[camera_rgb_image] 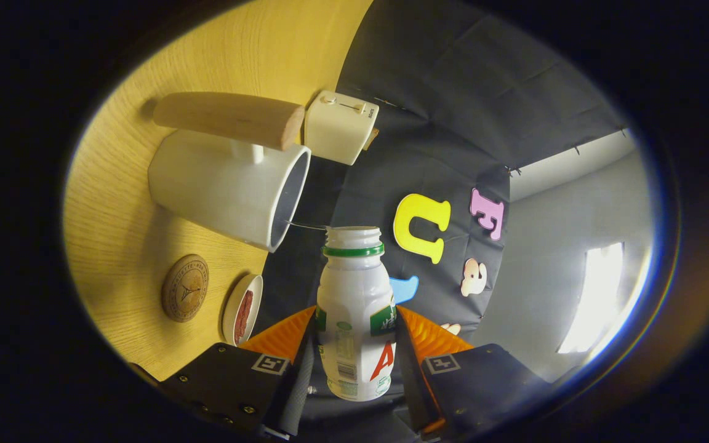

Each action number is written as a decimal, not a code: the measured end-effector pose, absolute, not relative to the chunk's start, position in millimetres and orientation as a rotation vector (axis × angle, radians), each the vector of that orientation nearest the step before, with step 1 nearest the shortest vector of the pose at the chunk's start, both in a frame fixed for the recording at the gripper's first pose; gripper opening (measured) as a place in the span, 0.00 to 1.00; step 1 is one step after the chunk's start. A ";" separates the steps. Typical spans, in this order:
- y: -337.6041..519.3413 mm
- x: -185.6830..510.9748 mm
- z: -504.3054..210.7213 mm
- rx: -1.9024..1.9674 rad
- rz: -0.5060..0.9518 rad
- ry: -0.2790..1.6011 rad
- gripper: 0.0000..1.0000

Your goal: Take the bottle from table, then pour the juice into the cup, finally place the bottle on the coaster

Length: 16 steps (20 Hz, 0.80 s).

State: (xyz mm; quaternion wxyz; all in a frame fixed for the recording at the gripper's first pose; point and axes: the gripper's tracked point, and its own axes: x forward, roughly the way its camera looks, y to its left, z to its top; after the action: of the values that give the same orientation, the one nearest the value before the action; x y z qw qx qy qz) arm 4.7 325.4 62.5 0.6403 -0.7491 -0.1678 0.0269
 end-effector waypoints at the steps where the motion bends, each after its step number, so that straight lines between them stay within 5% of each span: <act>1: 325.3 4.6 62.6 -1.713 0.062 -0.384 0.65; 16: 328.3 4.4 66.7 -1.762 0.068 -0.411 0.65</act>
State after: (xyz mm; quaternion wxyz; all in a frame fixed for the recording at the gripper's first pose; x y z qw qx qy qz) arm 4.4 328.3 66.7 0.6174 -0.7655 -0.1786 0.0295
